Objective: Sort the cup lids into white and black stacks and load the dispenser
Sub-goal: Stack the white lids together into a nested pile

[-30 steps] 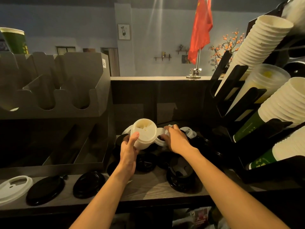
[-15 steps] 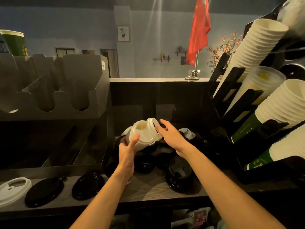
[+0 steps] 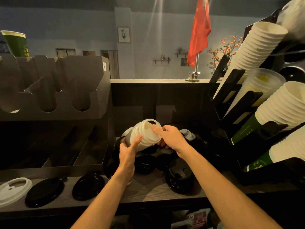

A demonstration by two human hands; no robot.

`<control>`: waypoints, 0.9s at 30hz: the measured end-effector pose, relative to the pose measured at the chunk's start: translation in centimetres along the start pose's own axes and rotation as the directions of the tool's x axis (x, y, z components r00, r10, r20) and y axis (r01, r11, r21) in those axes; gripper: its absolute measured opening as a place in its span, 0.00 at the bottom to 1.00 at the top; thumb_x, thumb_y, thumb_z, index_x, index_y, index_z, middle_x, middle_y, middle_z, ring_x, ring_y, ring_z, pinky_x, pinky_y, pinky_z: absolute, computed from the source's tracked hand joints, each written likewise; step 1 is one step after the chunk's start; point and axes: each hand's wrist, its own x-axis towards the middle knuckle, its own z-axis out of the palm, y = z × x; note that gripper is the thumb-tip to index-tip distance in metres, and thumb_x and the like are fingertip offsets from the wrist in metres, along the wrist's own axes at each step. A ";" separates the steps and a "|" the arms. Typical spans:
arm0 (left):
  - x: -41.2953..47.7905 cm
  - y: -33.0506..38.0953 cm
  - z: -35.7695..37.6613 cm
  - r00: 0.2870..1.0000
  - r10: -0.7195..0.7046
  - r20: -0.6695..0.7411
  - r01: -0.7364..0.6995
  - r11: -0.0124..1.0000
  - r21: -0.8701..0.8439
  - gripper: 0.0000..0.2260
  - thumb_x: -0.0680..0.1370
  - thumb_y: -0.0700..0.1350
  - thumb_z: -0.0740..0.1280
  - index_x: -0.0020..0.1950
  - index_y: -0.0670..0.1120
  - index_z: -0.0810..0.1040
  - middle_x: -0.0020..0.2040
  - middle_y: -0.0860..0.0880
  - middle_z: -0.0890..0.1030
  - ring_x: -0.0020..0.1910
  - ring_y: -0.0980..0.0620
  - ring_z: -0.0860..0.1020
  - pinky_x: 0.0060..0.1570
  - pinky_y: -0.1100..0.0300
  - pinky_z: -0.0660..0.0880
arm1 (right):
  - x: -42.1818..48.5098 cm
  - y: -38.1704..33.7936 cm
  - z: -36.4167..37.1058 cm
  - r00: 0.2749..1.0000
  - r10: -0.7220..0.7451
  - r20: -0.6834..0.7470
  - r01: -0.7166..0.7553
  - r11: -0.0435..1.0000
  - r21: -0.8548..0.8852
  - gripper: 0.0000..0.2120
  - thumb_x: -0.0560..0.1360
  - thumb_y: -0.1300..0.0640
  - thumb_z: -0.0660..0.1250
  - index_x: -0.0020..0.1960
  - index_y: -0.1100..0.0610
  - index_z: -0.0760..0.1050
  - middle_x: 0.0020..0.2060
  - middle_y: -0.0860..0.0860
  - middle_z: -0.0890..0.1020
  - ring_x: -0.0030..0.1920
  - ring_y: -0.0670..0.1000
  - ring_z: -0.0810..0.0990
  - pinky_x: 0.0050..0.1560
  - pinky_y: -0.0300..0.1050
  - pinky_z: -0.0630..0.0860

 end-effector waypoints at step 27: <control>0.8 -0.5 -0.8 0.978 -0.003 0.209 0.012 0.999 -0.043 0.56 0.58 0.69 0.81 0.76 0.40 0.68 0.66 0.39 0.80 0.64 0.41 0.80 0.60 0.49 0.80 | -0.5 -0.5 0.7 0.995 -0.095 0.032 0.099 0.982 -0.160 0.31 0.71 0.27 0.65 0.62 0.48 0.71 0.52 0.46 0.79 0.52 0.47 0.79 0.51 0.45 0.79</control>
